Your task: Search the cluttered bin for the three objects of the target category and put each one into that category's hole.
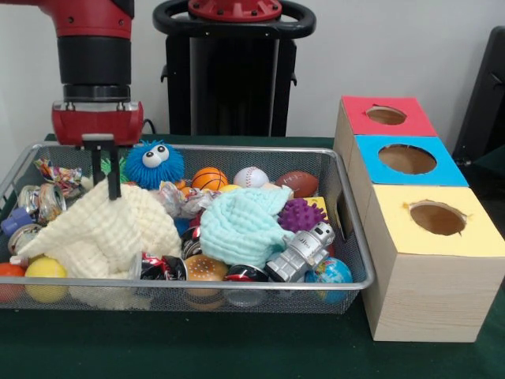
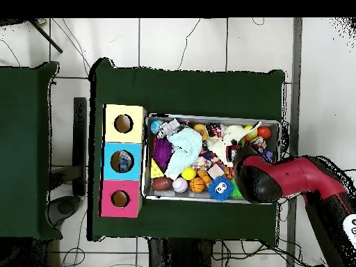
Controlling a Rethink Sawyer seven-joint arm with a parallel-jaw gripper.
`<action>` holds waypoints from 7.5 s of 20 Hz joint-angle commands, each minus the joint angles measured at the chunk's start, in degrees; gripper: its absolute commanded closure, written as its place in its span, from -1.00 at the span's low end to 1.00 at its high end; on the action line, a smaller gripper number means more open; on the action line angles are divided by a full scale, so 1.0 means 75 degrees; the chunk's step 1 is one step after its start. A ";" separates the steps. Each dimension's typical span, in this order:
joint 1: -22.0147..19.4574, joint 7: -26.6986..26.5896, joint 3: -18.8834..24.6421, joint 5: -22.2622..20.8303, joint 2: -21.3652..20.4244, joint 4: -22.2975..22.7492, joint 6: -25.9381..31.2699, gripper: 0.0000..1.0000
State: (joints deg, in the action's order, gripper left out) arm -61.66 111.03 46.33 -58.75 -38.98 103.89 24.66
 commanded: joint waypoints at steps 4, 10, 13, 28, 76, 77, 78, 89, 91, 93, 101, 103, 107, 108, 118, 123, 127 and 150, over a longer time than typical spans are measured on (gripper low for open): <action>-0.0031 -0.0685 -0.0337 0.0633 -0.0724 0.1086 0.0621 1.00; -0.0104 -0.0837 -0.0192 0.1137 -0.0965 0.1549 0.0818 1.00; -0.0101 -0.0764 -0.0219 0.1260 -0.1153 0.1773 0.0778 1.00; 0.0144 -0.0410 -0.0234 0.1828 -0.1848 0.2404 0.0781 1.00; 0.3233 0.1168 -0.2635 0.2948 -0.2592 0.4303 -0.1239 1.00; 0.3241 0.1133 -0.2624 0.3011 -0.2633 0.4329 -0.1219 1.00; 0.3257 0.1105 -0.2630 0.3063 -0.2668 0.4350 -0.1200 1.00; 0.3332 0.0777 -0.2491 0.3714 -0.3130 0.4616 -0.0974 1.00; 0.3361 0.0747 -0.2501 0.3769 -0.3154 0.4621 -0.0960 1.00; 0.3365 0.0721 -0.2519 0.3796 -0.3193 0.4657 -0.0967 1.00; 0.3247 0.0467 -0.2343 0.4136 -0.3413 0.4775 -0.0782 1.00; 0.3260 0.0448 -0.2373 0.4125 -0.3380 0.4759 -0.0796 1.00; 0.3316 0.0458 -0.2483 0.4022 -0.3270 0.4684 -0.0852 1.00; 0.3307 0.0458 -0.2499 0.3988 -0.3229 0.4669 -0.0870 1.00; 0.2235 -0.0758 -0.2196 0.3238 -0.2251 0.3668 -0.0523 1.00; 0.1393 -0.1559 -0.1598 0.2990 -0.2032 0.3458 -0.0174 1.00; 0.1055 -0.1741 -0.1340 0.2596 -0.1989 0.3484 -0.0124 1.00; -0.0455 -0.2185 0.0237 0.2074 -0.2055 0.3644 0.0720 1.00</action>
State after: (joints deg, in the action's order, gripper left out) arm -63.20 111.04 42.29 -40.46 -56.38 136.69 22.50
